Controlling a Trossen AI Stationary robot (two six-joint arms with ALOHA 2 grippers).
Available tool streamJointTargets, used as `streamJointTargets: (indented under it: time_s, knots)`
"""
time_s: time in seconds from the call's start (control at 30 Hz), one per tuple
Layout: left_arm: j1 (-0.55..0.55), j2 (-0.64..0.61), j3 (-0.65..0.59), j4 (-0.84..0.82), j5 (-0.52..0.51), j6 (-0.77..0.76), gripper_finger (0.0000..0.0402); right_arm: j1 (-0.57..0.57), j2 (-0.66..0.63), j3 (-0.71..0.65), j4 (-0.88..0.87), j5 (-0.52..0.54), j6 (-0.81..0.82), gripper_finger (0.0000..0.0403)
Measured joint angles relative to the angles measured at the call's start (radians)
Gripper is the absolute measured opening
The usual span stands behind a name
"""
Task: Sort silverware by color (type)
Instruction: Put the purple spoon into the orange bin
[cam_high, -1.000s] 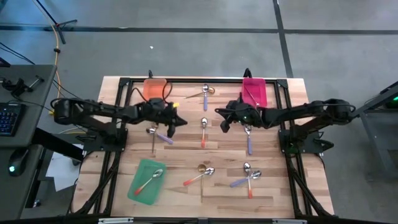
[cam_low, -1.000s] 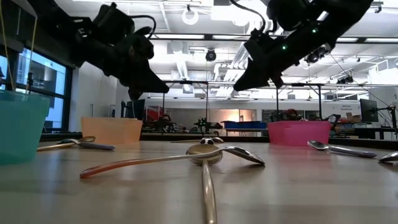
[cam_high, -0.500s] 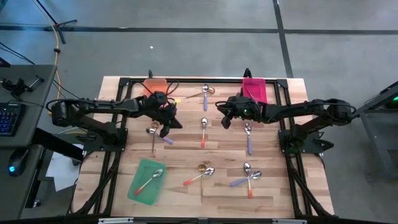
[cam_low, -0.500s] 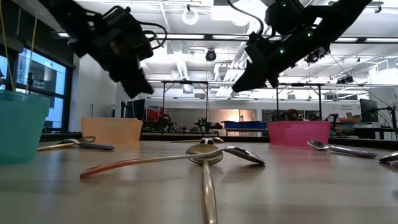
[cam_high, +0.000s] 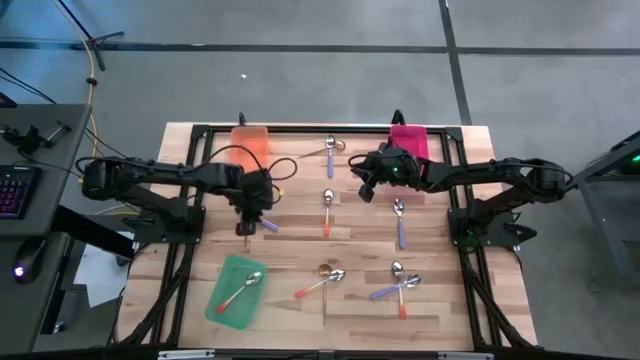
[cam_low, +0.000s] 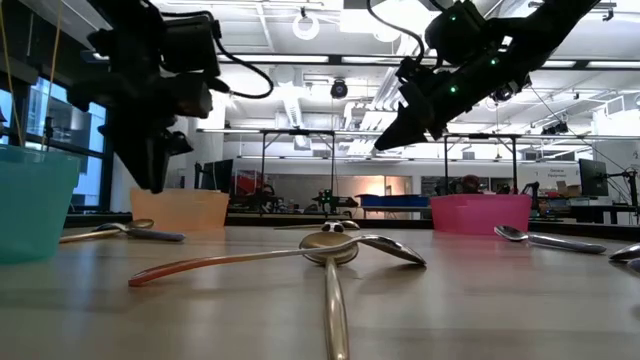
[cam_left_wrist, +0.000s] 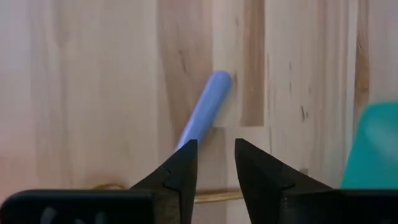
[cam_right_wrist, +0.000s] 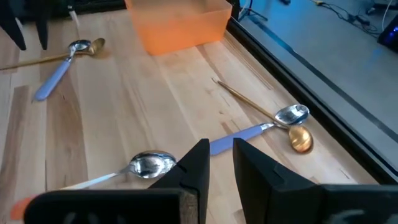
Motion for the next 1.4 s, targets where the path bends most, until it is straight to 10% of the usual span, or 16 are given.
streamJointTargets:
  time_s: [0.73,1.4]
  knots:
    - [-0.056,0.26,0.005,0.028,-0.165,0.136,0.0091,0.0,0.0,-0.001,0.0,0.0,-0.013,0.0057]
    - [0.051,0.077,0.16,-0.081,-0.175,0.025,0.0032,0.0,0.0,-0.001,-0.001,0.0,-0.021,0.0057]
